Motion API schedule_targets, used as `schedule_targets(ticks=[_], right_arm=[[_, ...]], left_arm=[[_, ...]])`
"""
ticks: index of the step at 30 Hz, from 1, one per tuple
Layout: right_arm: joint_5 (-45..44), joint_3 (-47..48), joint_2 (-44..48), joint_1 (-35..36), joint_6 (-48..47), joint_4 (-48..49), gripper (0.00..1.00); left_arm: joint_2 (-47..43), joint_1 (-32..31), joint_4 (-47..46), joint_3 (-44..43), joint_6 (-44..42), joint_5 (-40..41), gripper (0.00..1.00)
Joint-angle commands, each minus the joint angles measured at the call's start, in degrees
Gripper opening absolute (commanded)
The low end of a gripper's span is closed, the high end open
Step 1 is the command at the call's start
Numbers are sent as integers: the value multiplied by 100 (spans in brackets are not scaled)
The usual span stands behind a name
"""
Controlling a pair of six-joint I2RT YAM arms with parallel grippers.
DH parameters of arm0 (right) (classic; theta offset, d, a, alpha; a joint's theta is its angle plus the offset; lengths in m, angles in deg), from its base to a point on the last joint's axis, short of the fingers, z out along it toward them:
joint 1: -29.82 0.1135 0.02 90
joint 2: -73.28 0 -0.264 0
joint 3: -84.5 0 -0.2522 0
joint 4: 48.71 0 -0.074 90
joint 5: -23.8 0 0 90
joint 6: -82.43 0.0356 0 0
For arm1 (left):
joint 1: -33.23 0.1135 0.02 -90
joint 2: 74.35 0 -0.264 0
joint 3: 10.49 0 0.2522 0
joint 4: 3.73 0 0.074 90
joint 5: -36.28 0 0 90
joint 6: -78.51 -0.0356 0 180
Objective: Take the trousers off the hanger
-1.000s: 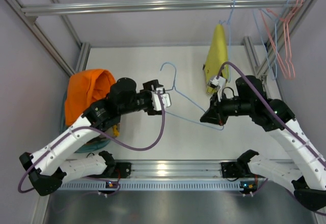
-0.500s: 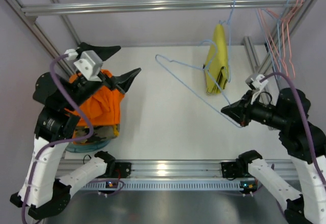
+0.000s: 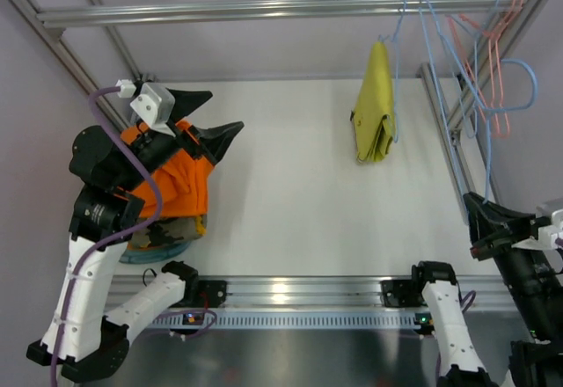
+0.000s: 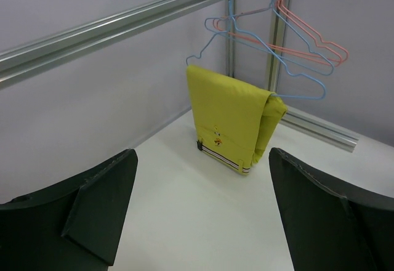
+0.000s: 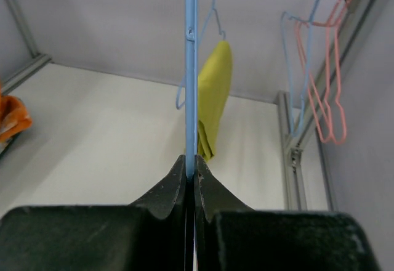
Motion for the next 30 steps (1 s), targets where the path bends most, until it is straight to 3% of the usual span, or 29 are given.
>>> schedule_targets(ticks=[1, 6, 12, 22, 30], right_arm=[[-725, 109, -97, -359, -219, -672, 0], [-1297, -128, -325, -447, -334, -1139, 0], [-1579, -454, -1080, -439, -456, -833, 0], [-1448, 451, -3031, -447, -650, -41, 0], [-1316, 907, -3866, -474, -782, 584, 0]], left_arm=[[7, 30, -216, 40, 162, -46, 93], [-124, 30, -216, 216, 197, -81, 93], [-213, 30, -216, 330, 417, -283, 93], [-582, 30, -216, 857, 558, -442, 97], [-767, 30, -216, 1253, 496, -556, 98]])
